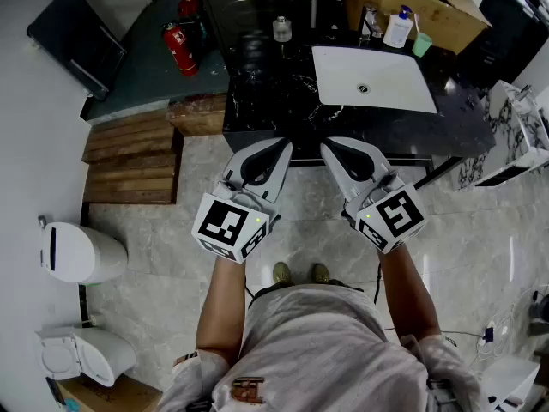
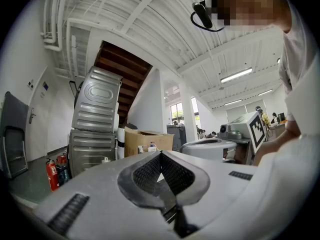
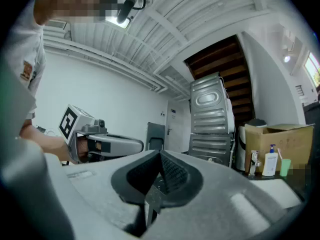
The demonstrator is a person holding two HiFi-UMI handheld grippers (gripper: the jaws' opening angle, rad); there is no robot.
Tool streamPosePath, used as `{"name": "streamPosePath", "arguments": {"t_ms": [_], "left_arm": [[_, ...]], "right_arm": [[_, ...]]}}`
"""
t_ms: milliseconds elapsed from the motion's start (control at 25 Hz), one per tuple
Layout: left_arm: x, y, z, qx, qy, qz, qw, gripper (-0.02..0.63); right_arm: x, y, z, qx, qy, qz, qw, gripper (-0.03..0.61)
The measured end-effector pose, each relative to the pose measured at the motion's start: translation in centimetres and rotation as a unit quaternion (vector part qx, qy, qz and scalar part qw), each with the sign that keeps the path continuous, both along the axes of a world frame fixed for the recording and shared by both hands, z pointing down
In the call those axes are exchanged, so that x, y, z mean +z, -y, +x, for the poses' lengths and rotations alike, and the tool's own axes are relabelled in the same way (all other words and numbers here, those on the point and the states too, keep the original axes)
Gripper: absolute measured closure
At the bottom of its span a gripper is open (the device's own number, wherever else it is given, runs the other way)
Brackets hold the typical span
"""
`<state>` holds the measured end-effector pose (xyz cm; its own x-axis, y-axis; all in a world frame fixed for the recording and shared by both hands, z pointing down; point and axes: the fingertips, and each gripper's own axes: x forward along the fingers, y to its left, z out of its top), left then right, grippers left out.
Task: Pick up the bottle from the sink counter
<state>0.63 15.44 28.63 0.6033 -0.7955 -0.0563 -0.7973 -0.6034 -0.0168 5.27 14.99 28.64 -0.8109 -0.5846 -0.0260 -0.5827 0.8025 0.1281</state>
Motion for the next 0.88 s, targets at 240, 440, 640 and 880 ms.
{"name": "streamPosePath", "arguments": {"t_ms": [240,440,640,880], "left_arm": [[0.1,0.3,-0.8,-0.003,0.0,-0.003,1.0,0.612],[0.1,0.5,-1.8,-0.003,-0.002,-0.003,1.0,0.612],[0.6,0.9,-3.2,0.001,-0.004,-0.004,1.0,0.612],[1.0,1.8,-5.3,0.011,-0.003,-0.004,0.9999,0.612]], "right_arm": [[-0.1,0.4,-0.5,0.001,0.004,-0.002,1.0,0.577],[-0.1,0.6,-1.3,0.003,0.002,-0.002,1.0,0.578],[0.2,1.0,-2.6,0.008,-0.001,-0.004,1.0,0.577],[0.5,1.7,-4.3,0.02,-0.003,-0.005,1.0,0.577]]}}
